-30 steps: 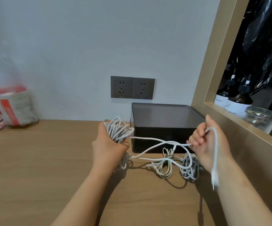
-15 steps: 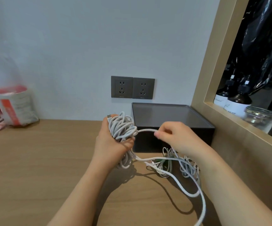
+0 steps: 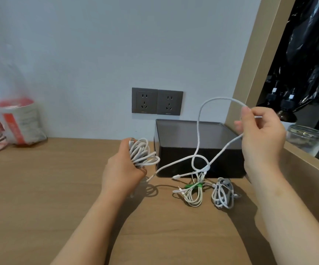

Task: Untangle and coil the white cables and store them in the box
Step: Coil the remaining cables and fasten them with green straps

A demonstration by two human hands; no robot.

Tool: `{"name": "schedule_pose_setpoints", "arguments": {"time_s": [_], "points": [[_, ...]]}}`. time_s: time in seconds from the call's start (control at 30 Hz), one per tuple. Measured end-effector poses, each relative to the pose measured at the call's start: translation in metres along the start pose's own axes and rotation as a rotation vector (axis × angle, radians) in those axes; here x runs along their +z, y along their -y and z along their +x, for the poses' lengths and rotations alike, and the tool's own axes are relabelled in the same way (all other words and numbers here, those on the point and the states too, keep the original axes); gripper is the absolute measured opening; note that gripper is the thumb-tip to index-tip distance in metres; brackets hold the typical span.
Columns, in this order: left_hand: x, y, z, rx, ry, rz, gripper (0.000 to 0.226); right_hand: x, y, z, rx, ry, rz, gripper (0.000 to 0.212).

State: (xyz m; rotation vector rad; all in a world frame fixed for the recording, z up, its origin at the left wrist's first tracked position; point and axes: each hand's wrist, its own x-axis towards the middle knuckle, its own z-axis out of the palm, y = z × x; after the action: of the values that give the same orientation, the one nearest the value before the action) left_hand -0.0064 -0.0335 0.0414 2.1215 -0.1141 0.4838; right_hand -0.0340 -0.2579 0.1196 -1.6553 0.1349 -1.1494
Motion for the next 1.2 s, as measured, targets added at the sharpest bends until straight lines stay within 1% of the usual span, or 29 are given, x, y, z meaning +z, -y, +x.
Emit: {"name": "schedule_pose_setpoints", "arguments": {"time_s": [0.07,0.1,0.17,0.23,0.27,0.3,0.33,0.37,0.4,0.43,0.47,0.5,0.53,0.57,0.63,0.67,0.7,0.77,0.8,0.87,0.9,0.97,1.03,1.13,1.17,1.2], "points": [[0.0,0.002,0.0,-0.01,-0.004,0.033,0.052,-0.003,-0.003,0.0,-0.103,0.107,-0.174,0.012],[-0.001,0.003,0.001,-0.017,-0.017,0.026,0.052,-0.005,-0.006,0.0,-0.132,0.158,-0.286,0.013],[-0.003,0.003,0.001,-0.055,-0.054,-0.037,0.048,-0.009,-0.013,0.0,-0.162,0.257,-0.636,0.019],[-0.004,0.002,0.003,-0.126,-0.095,-0.174,0.045,-0.012,-0.018,-0.002,-0.148,0.393,-1.059,0.024],[-0.004,0.001,0.003,-0.156,-0.116,-0.262,0.044,-0.013,-0.018,-0.004,-0.111,0.454,-1.178,0.024],[-0.004,0.0,0.004,-0.183,-0.131,-0.35,0.044,-0.013,-0.018,-0.007,-0.066,0.481,-1.198,0.023],[-0.004,-0.002,0.004,-0.199,-0.136,-0.429,0.044,-0.012,-0.017,-0.01,-0.036,0.48,-1.166,0.028],[-0.003,-0.003,0.004,-0.208,-0.131,-0.487,0.045,-0.01,-0.016,-0.015,-0.037,0.454,-1.074,0.037],[-0.001,-0.004,0.003,-0.209,-0.116,-0.526,0.046,-0.006,-0.013,-0.022,-0.086,0.408,-0.939,0.044],[0.001,-0.005,0.003,-0.211,-0.104,-0.558,0.046,-0.001,-0.008,-0.031,-0.179,0.364,-0.767,0.046],[0.002,-0.005,0.003,-0.21,-0.097,-0.595,0.046,0.005,-0.001,-0.039,-0.268,0.376,-0.59,0.044],[0.004,-0.005,0.004,-0.209,-0.1,-0.636,0.046,0.013,0.004,-0.046,-0.317,0.464,-0.435,0.039],[0.004,-0.005,0.004,-0.205,-0.105,-0.678,0.045,0.022,0.007,-0.053,-0.314,0.613,-0.331,0.035],[0.004,-0.005,0.004,-0.207,-0.11,-0.724,0.043,0.031,0.007,-0.06,-0.262,0.793,-0.299,0.032],[0.0,-0.006,0.005,-0.246,-0.099,-0.872,0.039,0.045,-0.002,-0.07,-0.094,1.113,-0.365,0.029],[-0.002,-0.007,0.005,-0.274,-0.079,-0.968,0.034,0.048,-0.01,-0.073,-0.033,1.204,-0.41,0.029],[-0.003,-0.008,0.006,-0.305,-0.059,-1.06,0.027,0.05,-0.017,-0.077,-0.019,1.244,-0.453,0.03],[-0.005,-0.008,0.008,-0.391,-0.027,-1.194,0.01,0.049,-0.027,-0.079,-0.069,1.213,-0.52,0.029],[-0.005,-0.007,0.009,-0.441,-0.018,-1.244,0.009,0.047,-0.029,-0.077,-0.066,1.171,-0.509,0.026],[-0.004,-0.005,0.011,-0.489,0.011,-1.299,0.01,0.044,-0.03,-0.072,0.039,1.073,-0.398,0.021],[-0.004,-0.005,0.011,-0.49,0.027,-1.305,0.01,0.043,-0.03,-0.069,0.094,1.03,-0.334,0.02],[-0.002,-0.004,0.011,-0.455,0.034,-1.269,0.018,0.042,-0.031,-0.067,0.151,0.995,-0.249,0.023],[0.001,-0.004,0.01,-0.409,-0.002,-1.201,0.02,0.041,-0.031,-0.071,0.194,0.962,-0.177,0.025],[0.005,-0.006,0.008,-0.411,-0.041,-1.166,0.023,0.042,-0.028,-0.076,0.171,0.84,-0.088,0.023],[0.006,-0.006,0.008,-0.443,-0.047,-1.171,0.022,0.041,-0.026,-0.076,0.157,0.846,-0.08,0.022],[0.006,-0.005,0.008,-0.488,-0.05,-1.194,0.018,0.04,-0.025,-0.075,0.156,0.892,-0.096,0.022]]}}
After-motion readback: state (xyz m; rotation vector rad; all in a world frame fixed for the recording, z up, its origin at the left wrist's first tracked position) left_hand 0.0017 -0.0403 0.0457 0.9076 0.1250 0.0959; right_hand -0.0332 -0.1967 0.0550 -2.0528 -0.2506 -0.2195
